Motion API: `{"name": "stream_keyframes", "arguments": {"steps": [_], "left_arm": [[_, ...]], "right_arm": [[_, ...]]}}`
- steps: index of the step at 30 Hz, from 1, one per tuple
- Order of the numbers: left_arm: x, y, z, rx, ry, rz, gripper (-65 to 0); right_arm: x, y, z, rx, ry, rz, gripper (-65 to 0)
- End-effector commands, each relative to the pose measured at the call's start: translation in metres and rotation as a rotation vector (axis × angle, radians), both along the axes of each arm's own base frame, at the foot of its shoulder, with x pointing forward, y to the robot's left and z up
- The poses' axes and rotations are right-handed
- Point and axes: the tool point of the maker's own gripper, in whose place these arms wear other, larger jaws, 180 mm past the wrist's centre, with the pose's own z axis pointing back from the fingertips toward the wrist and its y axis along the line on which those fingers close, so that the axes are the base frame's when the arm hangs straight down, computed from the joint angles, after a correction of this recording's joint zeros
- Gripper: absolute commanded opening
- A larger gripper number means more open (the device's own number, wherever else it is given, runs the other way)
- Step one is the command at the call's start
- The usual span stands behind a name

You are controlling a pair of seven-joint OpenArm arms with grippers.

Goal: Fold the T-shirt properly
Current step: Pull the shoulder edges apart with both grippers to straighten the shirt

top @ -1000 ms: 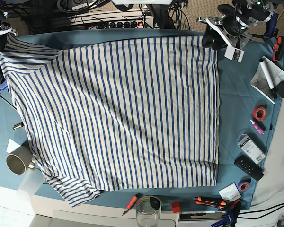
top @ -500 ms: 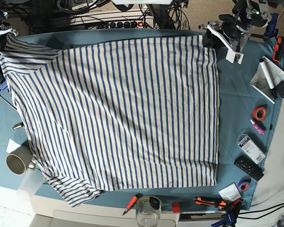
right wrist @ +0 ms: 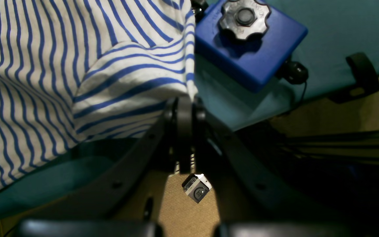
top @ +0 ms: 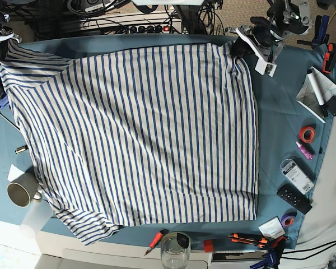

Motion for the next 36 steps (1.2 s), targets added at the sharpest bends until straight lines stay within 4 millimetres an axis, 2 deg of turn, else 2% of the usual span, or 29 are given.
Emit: {"name": "stream_keyframes", "arguments": {"steps": [1,4,8,13,22,30,36], "left_arm": [[-0.019,0.003,-0.006,0.039,0.08,-0.037,-65.0],[-0.01,0.015,0.008,0.076,0.047,-0.003,-65.0],[-0.003,0.039,0.028,0.137,-0.014,0.044,-65.0],[-0.012,0.058,0.039,0.128,-0.019,0.111,-65.0],[-0.02,0.09,0.05,0.138,-0.026,0.176,-65.0],[-0.048,0.092,0.055,0.109,0.02,0.164,-65.0],[-0.031,0.091,0.067,0.107,-0.064,0.174,-65.0]], "right_arm": [[0.006,-0.003,0.015,-0.039,-0.046,0.015,-65.0],[0.01,-0.002,0.019,-0.046,-0.074,0.028,-65.0],[0.018,0.013,0.023,-0.019,-0.113,0.115,-65.0],[0.02,0.024,0.021,0.021,-0.115,0.158,-65.0],[0.018,0.022,0.019,0.022,-0.102,0.144,-65.0],[0.01,0.021,0.01,0.045,-0.067,0.107,-65.0],[0.014,0.016,0.015,0.031,-0.089,0.089,-65.0]]}}
